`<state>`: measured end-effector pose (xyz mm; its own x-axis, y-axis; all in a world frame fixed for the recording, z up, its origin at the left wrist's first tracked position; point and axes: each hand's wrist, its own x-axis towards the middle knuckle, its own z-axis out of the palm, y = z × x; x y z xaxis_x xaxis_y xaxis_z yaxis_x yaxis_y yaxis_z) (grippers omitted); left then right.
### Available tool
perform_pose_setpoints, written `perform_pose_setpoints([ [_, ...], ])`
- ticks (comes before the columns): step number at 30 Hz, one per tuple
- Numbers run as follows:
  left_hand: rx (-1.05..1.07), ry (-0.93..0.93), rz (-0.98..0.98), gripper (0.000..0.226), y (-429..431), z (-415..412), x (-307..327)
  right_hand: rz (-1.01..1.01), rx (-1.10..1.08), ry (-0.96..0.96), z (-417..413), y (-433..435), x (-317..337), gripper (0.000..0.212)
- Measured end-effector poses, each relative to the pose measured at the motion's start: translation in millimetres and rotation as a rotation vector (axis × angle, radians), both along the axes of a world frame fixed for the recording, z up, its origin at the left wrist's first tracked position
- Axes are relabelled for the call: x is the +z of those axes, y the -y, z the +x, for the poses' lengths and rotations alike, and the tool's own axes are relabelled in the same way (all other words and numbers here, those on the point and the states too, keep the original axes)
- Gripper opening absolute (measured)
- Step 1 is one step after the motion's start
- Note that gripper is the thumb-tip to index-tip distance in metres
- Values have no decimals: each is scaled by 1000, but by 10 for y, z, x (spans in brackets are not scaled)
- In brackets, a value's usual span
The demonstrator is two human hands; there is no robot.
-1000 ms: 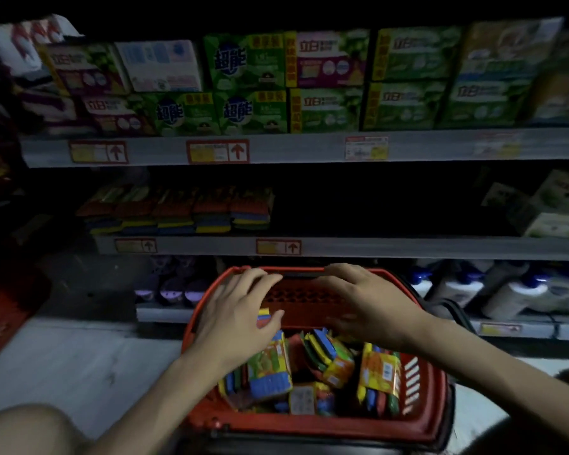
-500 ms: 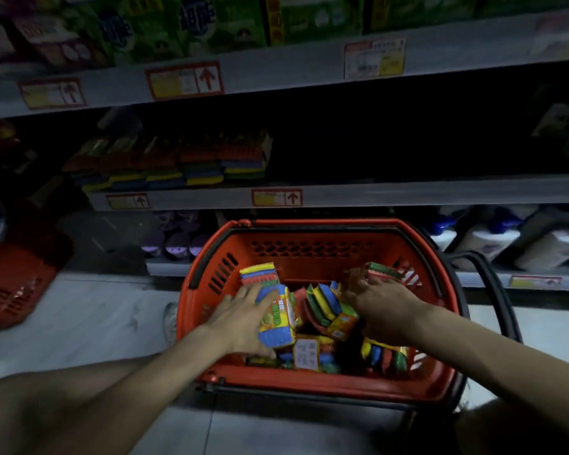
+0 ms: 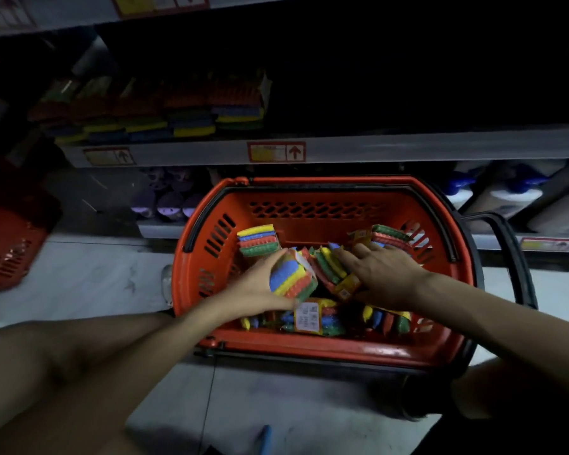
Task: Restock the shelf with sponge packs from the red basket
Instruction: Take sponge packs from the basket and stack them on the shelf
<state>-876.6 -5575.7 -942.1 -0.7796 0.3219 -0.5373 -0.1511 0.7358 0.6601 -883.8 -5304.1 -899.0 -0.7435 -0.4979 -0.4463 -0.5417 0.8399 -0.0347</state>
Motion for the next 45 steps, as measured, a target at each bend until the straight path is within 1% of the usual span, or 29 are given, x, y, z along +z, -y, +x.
perform_pose_setpoints([
  [1, 111, 51, 105, 113, -8, 10, 24, -17, -22, 1, -13, 9, -18, 95],
  [3, 307, 75, 229, 83, -8, -7, 101, -37, -65, -6, -46, 33, -61, 95],
  [4, 401, 87, 293, 73, 19, -29, 132, -35, -79, -15, -54, 52, -87, 93],
  [5, 499, 126, 374, 76, 55, -49, 167, -28, -88, -28, -57, 74, -116, 91],
  [7, 715, 278, 548, 104, 137, -72, 260, 2, -94, -42, -48, 129, -191, 87],
  [8, 785, 336, 616, 113, 170, -72, 331, 9, -93, -52, -48, 161, -225, 85],
  [10, 844, 398, 714, 109, 229, -61, 466, -18, -99, -78, -76, 220, -268, 78],
  [12, 865, 397, 761, 102, 265, -32, 605, -69, -117, -76, -119, 275, -272, 74],
  [15, 807, 367, 755, 90, 298, 9, 763, -209, -261, 68, -125, 351, -293, 82],
  [17, 737, 310, 699, 85, 290, 34, 854, -294, -362, 125, -104, 389, -348, 84],
  [19, 612, 184, 545, 74, 244, 68, 957, -369, -441, 132, -118, 409, -376, 82],
  [21, 513, -25, 337, 58, 216, 91, 987, -562, -585, 162, -198, 419, -284, 77],
  [22, 516, -120, 246, 59, 216, 95, 977, -680, -664, 185, -243, 414, -200, 75],
  [23, 534, -195, 203, 65, 234, 90, 948, -790, -733, 199, -285, 404, -96, 72],
  [25, 535, -296, 194, 78, 268, 101, 906, -965, -847, 220, -332, 344, 109, 63],
  [27, 464, -425, 145, 94, 244, 143, 895, -1135, -934, 282, -305, 248, 312, 52],
  [28, 411, -497, 78, 102, 201, 172, 916, -1216, -963, 327, -270, 197, 403, 50],
  [30, 284, -651, -71, 109, 96, 223, 965, -1351, -977, 421, -179, 109, 571, 49],
  [32, 160, -810, -180, 111, 8, 236, 985, -1407, -932, 470, -117, 35, 697, 52],
  [33, 110, -860, -214, 112, -20, 223, 987, -1413, -920, 488, -94, 17, 744, 51],
  [34, 62, -877, -224, 114, -43, 216, 992, -1417, -919, 500, -79, 5, 762, 50],
  [36, -2, -872, -180, 121, -98, 226, 998, -1453, -957, 564, -46, 11, 774, 49],
  [38, 3, -815, -107, 125, -183, 252, 1040, -1465, -999, 646, -2, 68, 792, 45],
  [39, 29, -765, -57, 125, -225, 248, 1073, -1448, -1009, 656, 9, 92, 815, 45],
  [42, 105, -640, 147, 114, -301, 183, 1154, -1422, -1050, 634, -3, 85, 900, 52],
  [45, 89, -576, 246, 94, -327, 59, 1258, -1449, -1100, 607, -19, -4, 1001, 50],
])
